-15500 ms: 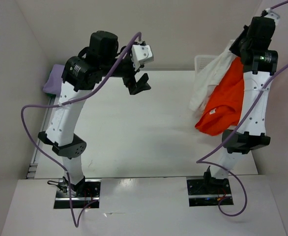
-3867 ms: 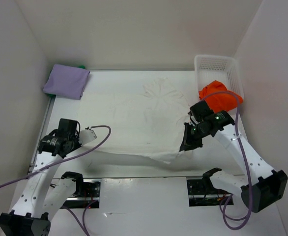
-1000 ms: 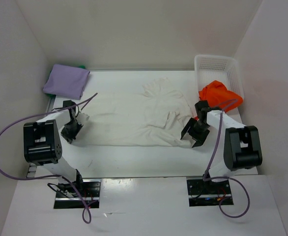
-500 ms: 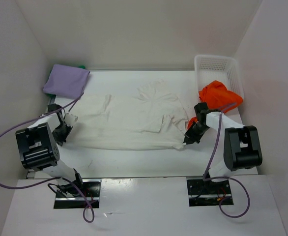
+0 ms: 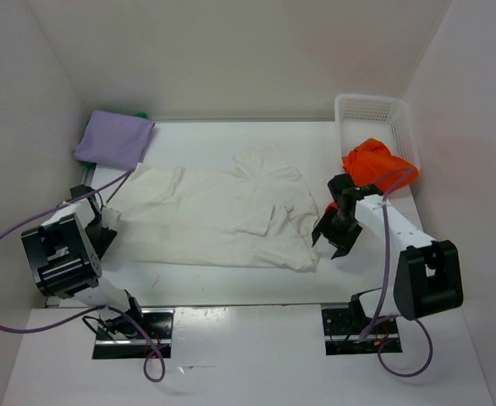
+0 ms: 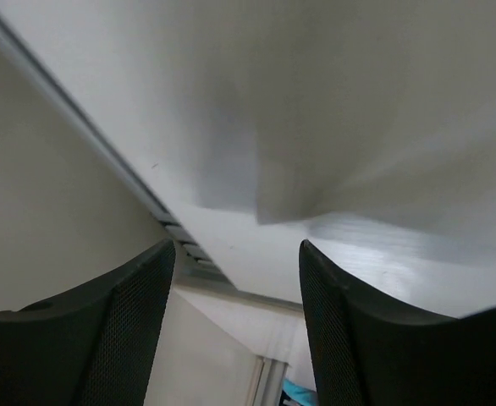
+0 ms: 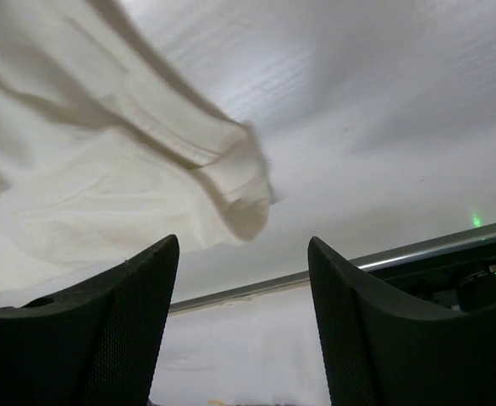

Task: Fold and stack the t-shirts
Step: Fold the flattened tshirt in 1/3 of the way

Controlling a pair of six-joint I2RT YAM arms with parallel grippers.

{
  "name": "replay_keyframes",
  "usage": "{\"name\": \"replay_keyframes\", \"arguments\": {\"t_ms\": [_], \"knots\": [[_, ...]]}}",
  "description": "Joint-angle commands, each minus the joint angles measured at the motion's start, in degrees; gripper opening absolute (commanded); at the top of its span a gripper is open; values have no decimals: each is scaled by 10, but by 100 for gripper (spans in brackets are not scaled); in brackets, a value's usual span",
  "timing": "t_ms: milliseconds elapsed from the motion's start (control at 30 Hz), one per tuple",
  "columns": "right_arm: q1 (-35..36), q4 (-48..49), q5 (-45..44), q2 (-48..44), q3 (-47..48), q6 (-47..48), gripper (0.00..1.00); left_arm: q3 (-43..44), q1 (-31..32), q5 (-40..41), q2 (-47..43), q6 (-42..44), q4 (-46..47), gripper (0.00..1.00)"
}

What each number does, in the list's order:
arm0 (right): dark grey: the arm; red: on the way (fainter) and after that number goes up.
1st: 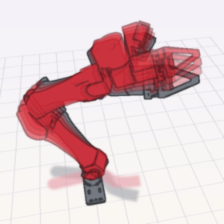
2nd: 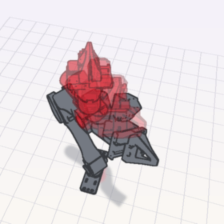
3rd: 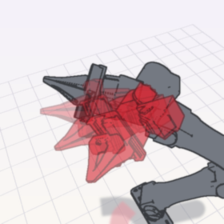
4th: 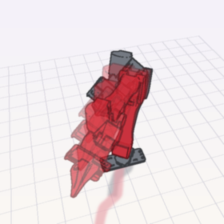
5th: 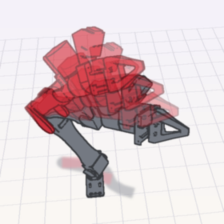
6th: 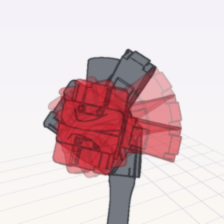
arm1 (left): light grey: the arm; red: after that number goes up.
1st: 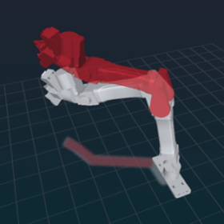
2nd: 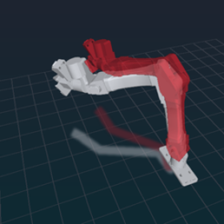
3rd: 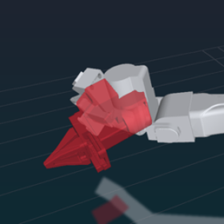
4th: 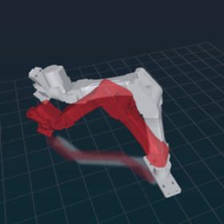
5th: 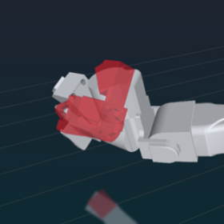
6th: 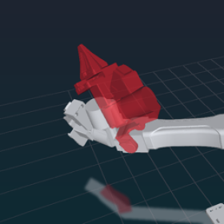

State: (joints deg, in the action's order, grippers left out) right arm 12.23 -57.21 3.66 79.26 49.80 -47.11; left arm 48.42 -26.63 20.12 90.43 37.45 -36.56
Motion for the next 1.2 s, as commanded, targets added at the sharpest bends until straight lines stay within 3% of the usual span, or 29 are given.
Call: {"name": "replay_keyframes", "arguments": {"t_ms": [0,100,133,200,267,300,367,400,533,633,833,1000,1167], "knots": [[3,-37,-49,-52,72,-23,67,59,-15,41,-23,-1,-32,68],[9,-21,-35,-60,107,-11,36,129,-15,38,-36,-6,-73,63],[14,1,-28,-60,108,-11,15,189,-15,25,-43,-6,-89,63],[20,26,5,-54,101,3,0,237,38,-31,-58,-1,-126,62],[27,71,32,-28,75,10,0,269,102,-52,-78,-1,-133,62],[45,84,48,-9,67,10,0,269,193,-52,-85,-1,-138,62],[64,120,49,7,57,4,0,264,300,-47,-101,-15,-133,66],[74,130,49,14,50,4,0,264,397,-40,-107,-25,-125,68],[86,171,55,48,29,-10,0,316,557,-38,-27,-76,-96,71],[86,191,55,74,5,-16,0,344,642,-73,40,-83,-61,72],[81,240,83,92,-42,-41,0,314,778,-135,102,-51,63,74],[81,245,77,102,-52,-41,0,307,820,-143,163,-52,137,74],[81,245,72,107,-64,-41,0,319,820,-113,209,-57,162,67]]}}
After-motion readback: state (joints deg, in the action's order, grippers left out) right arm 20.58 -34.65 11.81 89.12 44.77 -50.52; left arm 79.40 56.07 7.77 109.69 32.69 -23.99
